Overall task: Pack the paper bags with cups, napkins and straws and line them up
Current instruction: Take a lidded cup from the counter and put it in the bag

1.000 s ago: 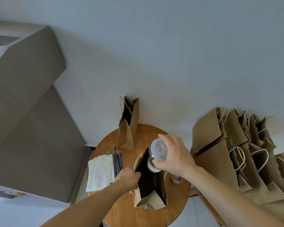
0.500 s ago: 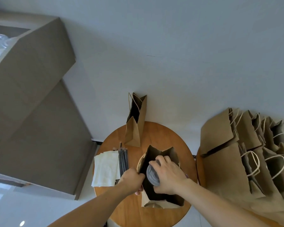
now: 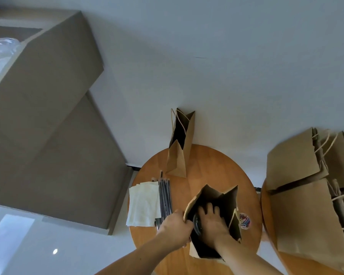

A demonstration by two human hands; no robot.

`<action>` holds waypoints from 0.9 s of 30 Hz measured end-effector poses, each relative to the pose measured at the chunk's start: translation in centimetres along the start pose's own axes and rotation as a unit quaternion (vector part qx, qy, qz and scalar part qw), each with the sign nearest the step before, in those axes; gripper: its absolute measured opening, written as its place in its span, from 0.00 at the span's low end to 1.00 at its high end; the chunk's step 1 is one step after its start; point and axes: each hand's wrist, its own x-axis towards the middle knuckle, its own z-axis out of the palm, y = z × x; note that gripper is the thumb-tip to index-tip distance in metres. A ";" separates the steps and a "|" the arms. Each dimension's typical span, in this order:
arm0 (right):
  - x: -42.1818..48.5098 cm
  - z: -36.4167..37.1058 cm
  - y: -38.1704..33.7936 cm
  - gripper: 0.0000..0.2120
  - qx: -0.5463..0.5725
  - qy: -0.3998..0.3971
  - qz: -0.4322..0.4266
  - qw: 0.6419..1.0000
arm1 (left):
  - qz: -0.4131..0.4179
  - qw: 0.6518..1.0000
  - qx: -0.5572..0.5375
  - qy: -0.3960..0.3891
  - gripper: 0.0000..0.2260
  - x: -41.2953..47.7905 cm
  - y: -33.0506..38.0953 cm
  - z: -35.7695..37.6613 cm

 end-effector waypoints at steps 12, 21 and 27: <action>-0.4 0.9 2.0 0.41 0.019 -0.017 0.026 0.999 | 0.014 0.999 0.031 -0.020 0.12 0.7 0.6 1.4; -7.3 -8.7 1.5 0.17 0.000 0.041 -0.048 0.998 | 0.067 0.992 0.073 -0.077 0.10 0.1 2.0 0.1; -10.8 -15.9 1.6 0.15 0.130 0.252 -0.056 0.957 | 0.097 0.979 0.118 -0.133 0.25 -0.6 2.7 -2.9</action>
